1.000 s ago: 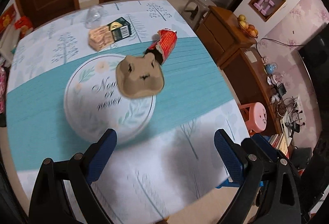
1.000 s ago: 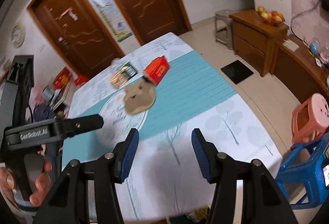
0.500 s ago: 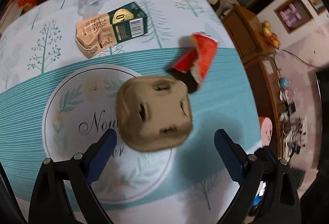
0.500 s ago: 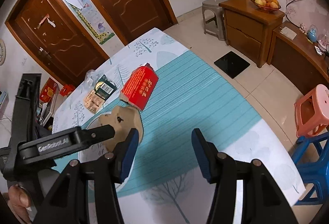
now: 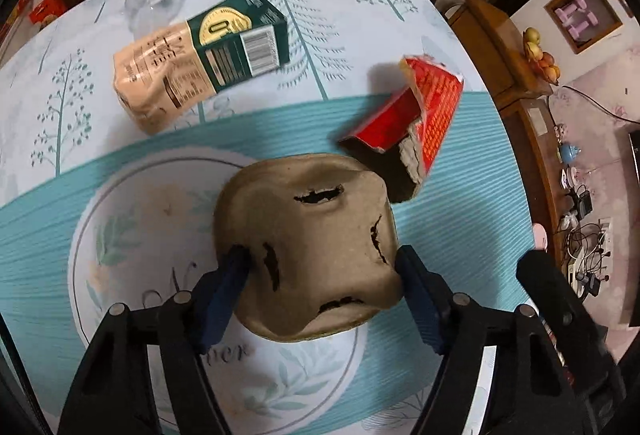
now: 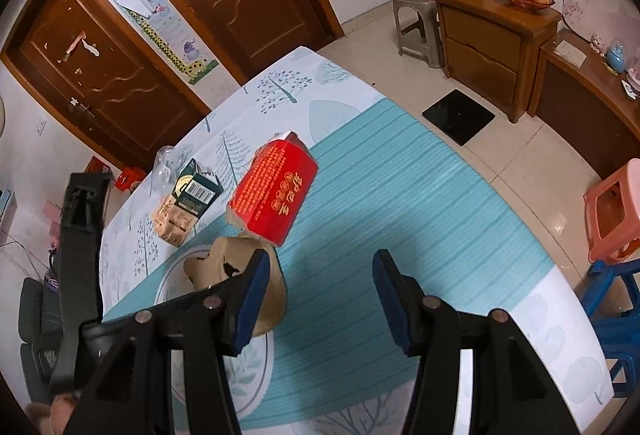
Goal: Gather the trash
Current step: 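Grasp the brown egg-carton piece with the left tool while the right tool grasps the red snack box, then carry the carton piece and red box to the black bin and open both tools, then raise both tools from the bin back over the table, then grasp the clear plastic bottle with the left tool while the right tool grasps the green drink pouch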
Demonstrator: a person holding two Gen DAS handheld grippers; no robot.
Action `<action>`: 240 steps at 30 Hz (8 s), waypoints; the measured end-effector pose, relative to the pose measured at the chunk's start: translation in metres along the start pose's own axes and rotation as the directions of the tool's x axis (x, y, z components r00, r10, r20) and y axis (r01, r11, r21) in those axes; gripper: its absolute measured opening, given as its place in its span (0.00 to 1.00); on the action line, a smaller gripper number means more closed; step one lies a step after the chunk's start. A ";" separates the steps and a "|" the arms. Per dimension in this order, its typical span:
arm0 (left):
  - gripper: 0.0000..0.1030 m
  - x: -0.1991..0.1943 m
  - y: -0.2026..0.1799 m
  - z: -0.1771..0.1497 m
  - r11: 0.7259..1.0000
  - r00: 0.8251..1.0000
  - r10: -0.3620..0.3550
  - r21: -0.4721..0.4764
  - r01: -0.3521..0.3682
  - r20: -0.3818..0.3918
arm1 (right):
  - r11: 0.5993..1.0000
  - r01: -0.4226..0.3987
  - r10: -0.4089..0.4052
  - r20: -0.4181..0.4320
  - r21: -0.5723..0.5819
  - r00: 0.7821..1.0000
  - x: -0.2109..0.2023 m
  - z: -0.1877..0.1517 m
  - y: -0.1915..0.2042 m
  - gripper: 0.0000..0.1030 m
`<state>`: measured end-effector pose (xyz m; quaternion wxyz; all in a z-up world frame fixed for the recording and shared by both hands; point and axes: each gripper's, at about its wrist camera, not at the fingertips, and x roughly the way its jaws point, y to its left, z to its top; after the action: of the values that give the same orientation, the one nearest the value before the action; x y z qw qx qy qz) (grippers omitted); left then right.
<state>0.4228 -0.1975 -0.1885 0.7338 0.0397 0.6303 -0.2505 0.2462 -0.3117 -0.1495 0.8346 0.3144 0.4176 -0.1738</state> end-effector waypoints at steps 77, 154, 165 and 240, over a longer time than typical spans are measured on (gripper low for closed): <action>0.69 -0.141 -0.122 -0.398 0.984 0.999 0.041 0.175 -0.045 0.024 | 0.988 -0.143 0.125 -0.229 -0.063 0.965 -0.219 -0.283 -0.183 0.27; 0.90 0.050 0.058 -0.485 0.988 0.984 0.156 0.004 -0.156 -0.087 | 0.988 -0.027 -0.038 -0.415 -0.150 0.909 -0.004 -0.408 -0.145 0.63; 0.90 -0.065 0.037 -0.469 0.991 0.991 0.130 0.037 -0.130 -0.016 | 0.981 -0.074 0.005 -0.362 -0.179 0.932 -0.104 -0.369 -0.107 0.63; 0.86 -0.134 0.179 0.111 0.998 0.979 0.029 0.047 -0.039 0.201 | 0.954 0.201 -0.116 -0.340 0.224 0.933 0.170 0.063 0.173 0.63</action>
<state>0.5875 -0.0407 -0.0853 0.7964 0.0437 0.5461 -0.2562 0.4791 -0.2297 -0.1920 0.6906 0.4081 0.5470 -0.2394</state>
